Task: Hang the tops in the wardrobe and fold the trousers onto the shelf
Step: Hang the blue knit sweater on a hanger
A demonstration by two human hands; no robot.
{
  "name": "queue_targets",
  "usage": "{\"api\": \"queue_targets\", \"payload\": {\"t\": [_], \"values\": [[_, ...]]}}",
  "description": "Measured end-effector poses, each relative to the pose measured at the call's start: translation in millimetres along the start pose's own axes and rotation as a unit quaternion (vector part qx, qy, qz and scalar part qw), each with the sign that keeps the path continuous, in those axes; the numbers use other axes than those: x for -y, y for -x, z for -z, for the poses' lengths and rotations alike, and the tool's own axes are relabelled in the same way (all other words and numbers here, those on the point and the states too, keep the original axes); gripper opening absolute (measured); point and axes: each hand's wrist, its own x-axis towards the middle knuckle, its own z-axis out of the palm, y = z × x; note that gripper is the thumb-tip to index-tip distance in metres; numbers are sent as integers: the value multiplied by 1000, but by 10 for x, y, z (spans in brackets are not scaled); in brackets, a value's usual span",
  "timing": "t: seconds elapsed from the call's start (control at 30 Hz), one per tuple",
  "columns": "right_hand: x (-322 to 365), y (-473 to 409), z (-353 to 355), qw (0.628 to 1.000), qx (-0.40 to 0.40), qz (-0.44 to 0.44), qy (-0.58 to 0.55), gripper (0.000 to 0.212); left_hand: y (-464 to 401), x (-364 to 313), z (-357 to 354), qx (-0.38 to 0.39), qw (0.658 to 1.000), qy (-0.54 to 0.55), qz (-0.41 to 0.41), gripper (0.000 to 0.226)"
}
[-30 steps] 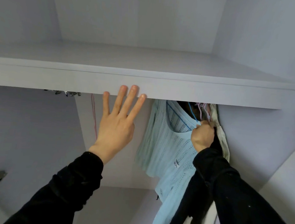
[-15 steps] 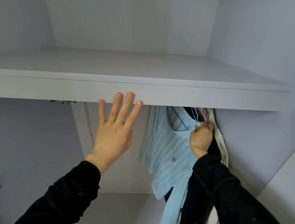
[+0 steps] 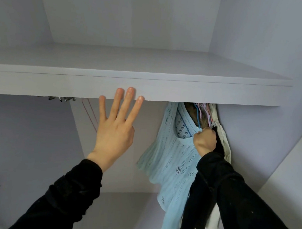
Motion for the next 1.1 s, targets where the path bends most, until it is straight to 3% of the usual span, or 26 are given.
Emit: {"api": "queue_targets", "payload": {"t": [0.4, 0.7, 0.9, 1.03, 1.1], "values": [[-149, 60, 174, 1000, -6, -14, -21, 30, -10, -84, 78, 35, 999, 22, 33, 91], [-319, 482, 407, 995, 48, 85, 8, 45, 276, -403, 216, 130, 980, 134, 67, 81], [-790, 1424, 751, 995, 68, 64, -22, 46, 796, -877, 341, 235, 918, 318, 32, 52], [-1243, 2241, 968, 996, 83, -3, -26, 40, 1302, -1309, 645, 342, 841, 420, 5, 54], [-1484, 2734, 1108, 995, 83, -49, -35, 38, 1568, -1553, 828, 381, 800, 463, -22, 44]]}}
